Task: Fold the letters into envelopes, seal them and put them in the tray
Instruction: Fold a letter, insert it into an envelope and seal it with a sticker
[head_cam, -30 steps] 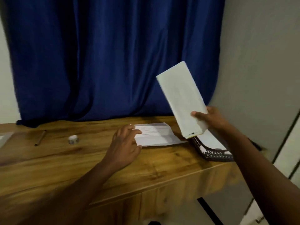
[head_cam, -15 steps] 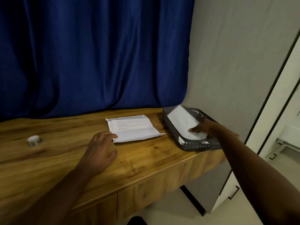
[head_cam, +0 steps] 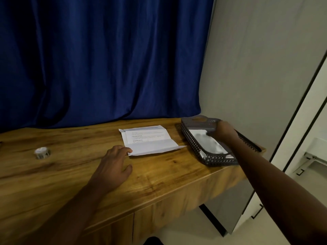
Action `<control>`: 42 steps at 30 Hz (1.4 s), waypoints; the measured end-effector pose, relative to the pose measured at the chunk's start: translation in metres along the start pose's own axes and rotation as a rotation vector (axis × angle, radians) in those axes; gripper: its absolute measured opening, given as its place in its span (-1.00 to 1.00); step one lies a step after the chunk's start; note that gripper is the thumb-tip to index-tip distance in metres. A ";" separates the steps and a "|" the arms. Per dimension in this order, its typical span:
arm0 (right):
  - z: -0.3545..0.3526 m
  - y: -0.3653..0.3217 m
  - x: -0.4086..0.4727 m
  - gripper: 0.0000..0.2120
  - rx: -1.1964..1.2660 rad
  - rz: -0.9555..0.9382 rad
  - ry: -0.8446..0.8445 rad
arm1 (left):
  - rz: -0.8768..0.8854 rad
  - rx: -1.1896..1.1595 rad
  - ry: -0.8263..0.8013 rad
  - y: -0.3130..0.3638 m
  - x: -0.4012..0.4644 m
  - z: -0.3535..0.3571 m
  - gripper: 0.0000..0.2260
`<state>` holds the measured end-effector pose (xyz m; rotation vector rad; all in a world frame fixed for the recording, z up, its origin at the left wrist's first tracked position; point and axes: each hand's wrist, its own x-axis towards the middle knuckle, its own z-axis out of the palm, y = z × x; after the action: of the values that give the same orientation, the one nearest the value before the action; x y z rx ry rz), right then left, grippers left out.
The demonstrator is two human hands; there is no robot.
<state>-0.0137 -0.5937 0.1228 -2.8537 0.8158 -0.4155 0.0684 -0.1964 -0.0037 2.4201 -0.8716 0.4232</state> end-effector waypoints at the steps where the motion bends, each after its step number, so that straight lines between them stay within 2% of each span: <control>1: -0.007 -0.014 -0.001 -0.72 0.054 -0.065 0.069 | -0.005 -0.010 -0.004 0.000 0.000 0.000 -0.53; 3: -0.015 -0.043 -0.011 -0.83 0.196 -0.245 0.135 | -0.011 -0.028 -0.007 0.000 0.001 0.002 -0.54; 4: -0.017 -0.059 -0.018 -0.84 0.256 -0.336 0.116 | -0.016 -0.034 -0.010 -0.001 0.001 0.002 -0.55; 6: -0.011 -0.090 -0.036 -0.83 0.291 -0.517 -0.064 | -0.028 -0.035 -0.017 -0.001 0.002 0.003 -0.54; 8: 0.010 -0.114 -0.047 -0.70 0.177 -0.635 -0.263 | -0.044 -0.031 -0.021 -0.001 0.001 0.002 -0.52; 11: 0.045 -0.134 -0.054 -0.51 -0.098 -0.654 -0.369 | -0.050 -0.040 -0.003 0.000 -0.001 0.000 -0.52; 15: 0.055 -0.146 -0.053 -0.66 -0.267 -0.680 -0.253 | -0.040 -0.027 0.015 0.001 -0.003 -0.002 -0.54; 20: 0.052 -0.155 -0.047 -0.63 -0.237 -0.632 -0.128 | -0.057 -0.008 0.009 0.001 -0.002 -0.002 -0.51; 23: 0.053 -0.156 -0.045 -0.51 -0.188 -0.590 -0.214 | -0.062 0.004 0.004 0.002 -0.003 -0.002 -0.51; 27: 0.050 -0.149 -0.037 -0.60 0.015 -0.562 -0.390 | -0.059 0.037 -0.017 0.004 -0.003 -0.002 -0.51; 30: 0.043 -0.143 -0.029 -0.63 0.070 -0.547 -0.293 | -0.055 0.063 -0.045 0.003 -0.002 -0.003 -0.48; 34: 0.023 -0.149 -0.034 -0.60 0.074 -0.463 -0.008 | -0.005 0.110 -0.109 0.003 0.000 -0.005 -0.42; 37: 0.011 -0.167 -0.048 -0.66 0.075 -0.522 0.182 | 0.023 0.105 -0.141 0.003 0.000 -0.007 -0.36; 39: 0.001 -0.185 -0.065 -0.71 0.077 -0.589 0.268 | -0.026 -0.012 -0.091 0.002 0.000 -0.008 -0.32; 42: -0.014 -0.215 -0.090 -0.74 0.075 -0.660 0.293 | -0.232 -0.470 0.148 0.004 -0.003 -0.018 -0.44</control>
<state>0.0154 -0.3651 0.1616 -2.9587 -0.1480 -0.9274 0.0614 -0.1869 0.0111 1.9962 -0.5439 0.2682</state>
